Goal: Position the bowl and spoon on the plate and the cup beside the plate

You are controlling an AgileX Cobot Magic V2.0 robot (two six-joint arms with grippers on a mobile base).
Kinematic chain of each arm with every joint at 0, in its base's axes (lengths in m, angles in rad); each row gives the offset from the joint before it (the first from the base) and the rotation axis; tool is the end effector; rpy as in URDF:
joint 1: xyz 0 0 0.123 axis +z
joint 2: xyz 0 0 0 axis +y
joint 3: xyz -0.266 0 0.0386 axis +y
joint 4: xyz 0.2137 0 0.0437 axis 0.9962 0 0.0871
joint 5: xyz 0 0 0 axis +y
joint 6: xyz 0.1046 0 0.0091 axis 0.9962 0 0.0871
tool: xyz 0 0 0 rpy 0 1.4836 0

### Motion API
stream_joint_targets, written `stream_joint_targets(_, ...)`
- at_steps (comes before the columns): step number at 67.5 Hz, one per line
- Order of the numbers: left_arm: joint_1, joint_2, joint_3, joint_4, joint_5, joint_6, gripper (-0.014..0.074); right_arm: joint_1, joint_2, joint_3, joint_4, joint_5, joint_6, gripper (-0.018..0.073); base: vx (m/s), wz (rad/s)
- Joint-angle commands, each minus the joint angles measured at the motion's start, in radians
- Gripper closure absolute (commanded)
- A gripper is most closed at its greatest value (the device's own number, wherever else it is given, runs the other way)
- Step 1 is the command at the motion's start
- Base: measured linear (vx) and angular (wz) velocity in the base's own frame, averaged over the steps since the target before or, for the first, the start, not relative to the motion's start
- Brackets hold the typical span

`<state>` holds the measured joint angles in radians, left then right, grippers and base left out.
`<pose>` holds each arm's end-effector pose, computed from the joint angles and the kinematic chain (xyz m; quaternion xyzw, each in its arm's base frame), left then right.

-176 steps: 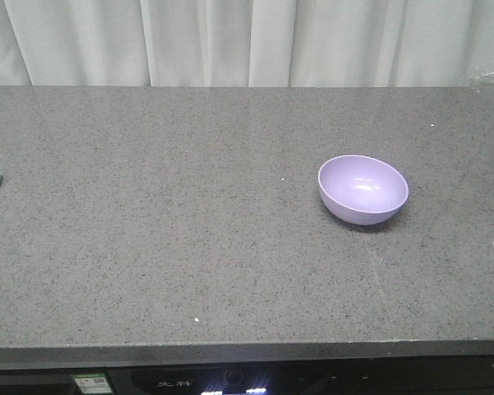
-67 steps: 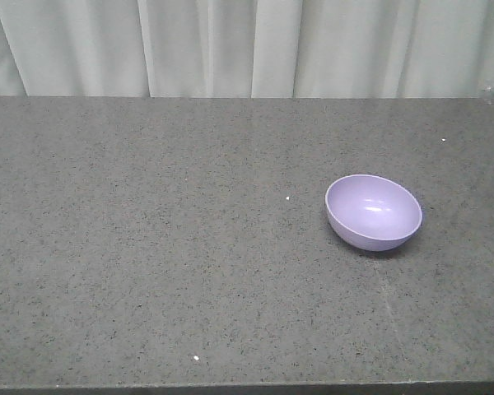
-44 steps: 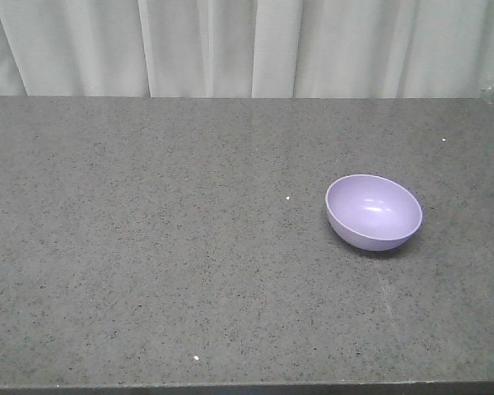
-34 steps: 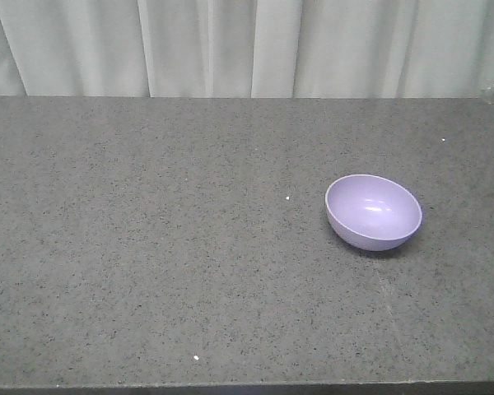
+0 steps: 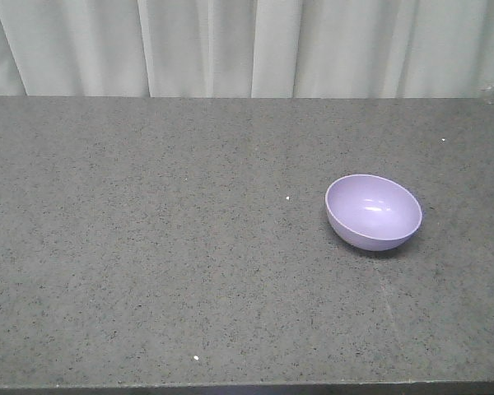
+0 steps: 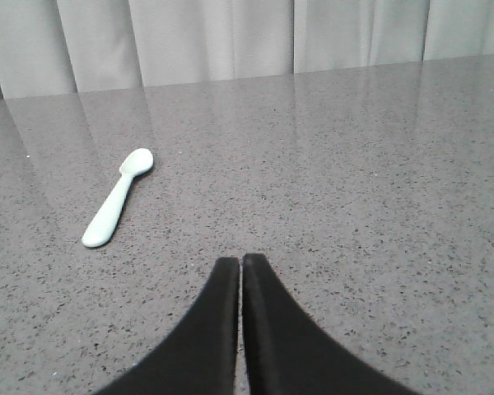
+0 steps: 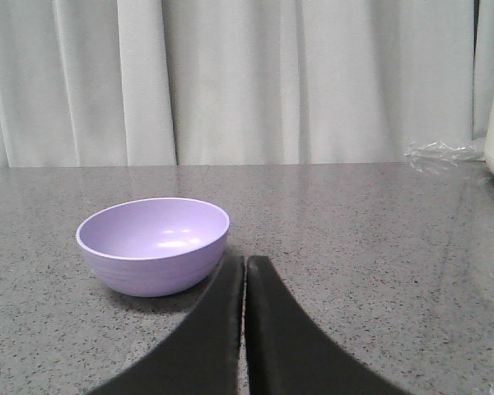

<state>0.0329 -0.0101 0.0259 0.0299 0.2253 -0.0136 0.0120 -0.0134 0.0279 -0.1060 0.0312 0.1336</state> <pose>0.0517 0.0024 0.1831 -0.0088 0.7593 0.0183 0.6504 0.0527 0.0003 0.2030 0.0066 0.6922 0.0132 0.7216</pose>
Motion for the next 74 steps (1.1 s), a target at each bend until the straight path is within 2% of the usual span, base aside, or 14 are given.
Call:
stream_joint_targets(1, 0.001, -0.015, -0.008, -0.008, -0.072, -0.01, 0.0603, 0.002, -0.007, 0.004, -0.007, -0.077, -0.003, 0.0562, 0.0, 0.0)
stream_joint_targets(74, 0.001, -0.015, -0.008, -0.008, -0.072, -0.01, 0.0603, 0.002, -0.007, 0.004, -0.007, -0.077, -0.003, 0.0562, 0.0, 0.0)
